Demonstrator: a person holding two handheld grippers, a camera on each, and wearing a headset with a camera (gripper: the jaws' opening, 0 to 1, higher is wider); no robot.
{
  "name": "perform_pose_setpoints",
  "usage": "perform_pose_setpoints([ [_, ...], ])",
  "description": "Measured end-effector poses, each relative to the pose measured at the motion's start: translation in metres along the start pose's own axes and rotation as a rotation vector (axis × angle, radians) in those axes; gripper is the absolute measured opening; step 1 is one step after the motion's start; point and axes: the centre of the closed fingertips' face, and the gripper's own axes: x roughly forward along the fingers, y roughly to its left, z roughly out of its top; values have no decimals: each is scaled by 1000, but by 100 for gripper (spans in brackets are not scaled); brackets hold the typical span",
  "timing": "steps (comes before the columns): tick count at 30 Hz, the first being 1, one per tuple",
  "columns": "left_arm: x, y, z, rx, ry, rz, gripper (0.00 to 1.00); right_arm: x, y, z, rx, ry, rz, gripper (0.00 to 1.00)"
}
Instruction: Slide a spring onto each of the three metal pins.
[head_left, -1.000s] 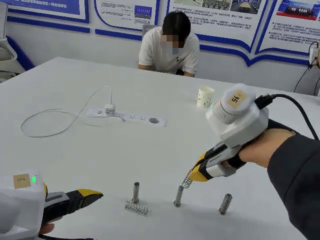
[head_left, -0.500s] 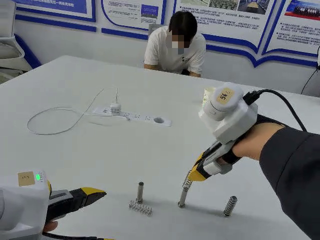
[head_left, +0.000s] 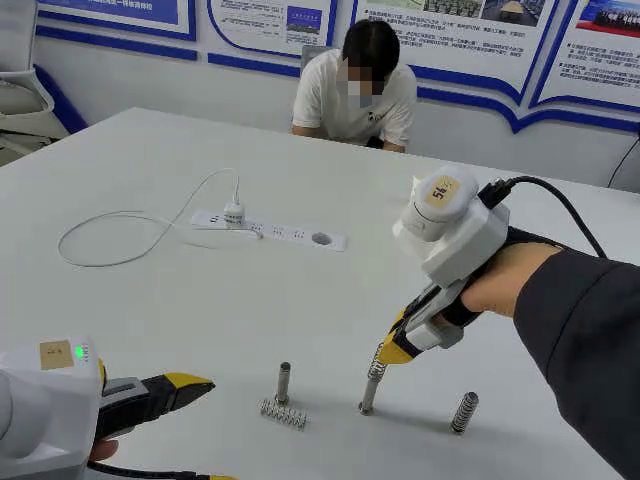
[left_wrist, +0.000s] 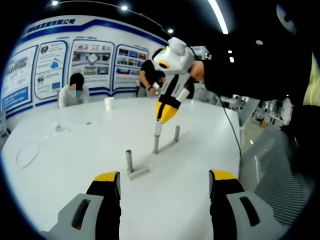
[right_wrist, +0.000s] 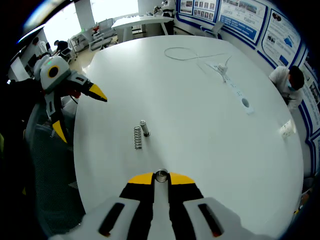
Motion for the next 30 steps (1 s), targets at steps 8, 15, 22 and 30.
perform_pose_setpoints([
  [8, 0, 0, -1, -2, 1, 1, 73, 8, 0, -3, 11, 23, 9, 11],
  [15, 1, 0, -2, -4, 4, 1, 73, 18, 0, -7, 21, 41, 15, 11],
  [22, 1, -1, -3, -6, 8, 1, 73, 29, -1, -13, 37, 53, 20, 11],
  [30, 1, 0, -3, -9, 9, 2, 73, 39, -2, -17, 49, 61, 22, 11],
])
